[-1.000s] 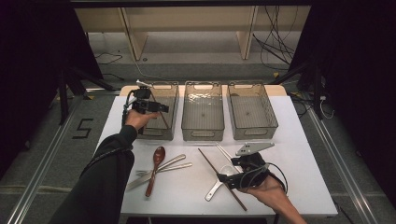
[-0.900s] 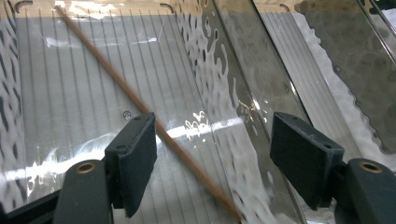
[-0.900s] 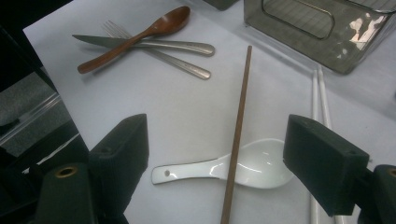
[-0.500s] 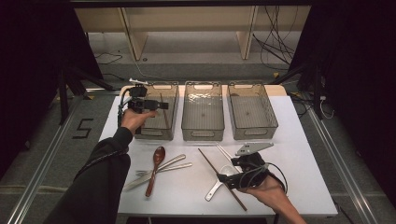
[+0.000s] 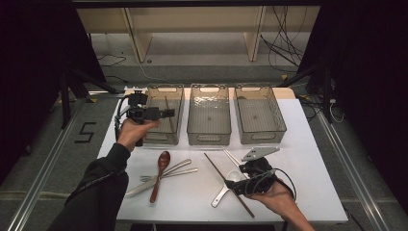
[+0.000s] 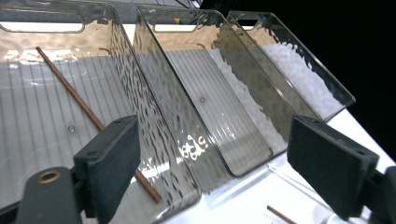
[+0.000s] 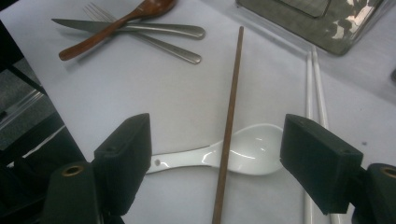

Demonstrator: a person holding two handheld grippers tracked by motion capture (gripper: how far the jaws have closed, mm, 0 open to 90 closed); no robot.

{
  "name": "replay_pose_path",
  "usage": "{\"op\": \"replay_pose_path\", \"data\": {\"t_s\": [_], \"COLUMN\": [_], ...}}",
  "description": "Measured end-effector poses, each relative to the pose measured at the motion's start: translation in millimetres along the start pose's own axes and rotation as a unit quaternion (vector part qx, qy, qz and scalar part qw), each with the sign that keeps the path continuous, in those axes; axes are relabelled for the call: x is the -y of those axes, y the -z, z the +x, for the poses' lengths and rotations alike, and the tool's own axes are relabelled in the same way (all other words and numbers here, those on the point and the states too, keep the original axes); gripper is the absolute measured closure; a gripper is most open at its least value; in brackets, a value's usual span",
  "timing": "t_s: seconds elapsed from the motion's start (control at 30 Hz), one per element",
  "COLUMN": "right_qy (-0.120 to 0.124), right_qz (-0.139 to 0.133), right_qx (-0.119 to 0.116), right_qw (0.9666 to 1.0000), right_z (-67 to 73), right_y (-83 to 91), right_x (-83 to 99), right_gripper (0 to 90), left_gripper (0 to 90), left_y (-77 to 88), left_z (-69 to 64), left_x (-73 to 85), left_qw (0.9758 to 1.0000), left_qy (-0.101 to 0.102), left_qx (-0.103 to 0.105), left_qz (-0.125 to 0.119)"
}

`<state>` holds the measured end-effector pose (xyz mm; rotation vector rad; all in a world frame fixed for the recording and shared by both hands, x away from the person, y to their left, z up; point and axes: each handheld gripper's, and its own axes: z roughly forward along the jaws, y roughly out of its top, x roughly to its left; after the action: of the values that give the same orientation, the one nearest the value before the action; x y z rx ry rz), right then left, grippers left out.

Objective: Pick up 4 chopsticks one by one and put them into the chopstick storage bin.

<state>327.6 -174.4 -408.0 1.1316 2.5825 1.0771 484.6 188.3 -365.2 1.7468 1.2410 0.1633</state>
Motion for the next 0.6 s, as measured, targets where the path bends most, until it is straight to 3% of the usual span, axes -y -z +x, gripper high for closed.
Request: {"op": "replay_pose_path", "data": {"t_s": [0.2, 0.6], "right_qy": [-0.001, 0.000], "right_qz": [0.016, 0.061], "right_qx": [0.007, 0.023], "right_qw": [0.9998, 0.9979], "right_z": [-0.6, -2.4], "right_y": [-4.7, -16.2], "right_x": [1.3, 6.0], "right_gripper": [27.9, 43.1], "left_gripper": [16.0, 15.7], "left_y": [14.8, 27.9], "left_z": [-11.6, -34.2], "left_x": [15.5, 47.6], "left_qw": [0.9998, 0.9981], "left_qy": [-0.015, -0.046], "left_qx": [0.012, 0.037], "left_qz": [-0.011, -0.017]}}
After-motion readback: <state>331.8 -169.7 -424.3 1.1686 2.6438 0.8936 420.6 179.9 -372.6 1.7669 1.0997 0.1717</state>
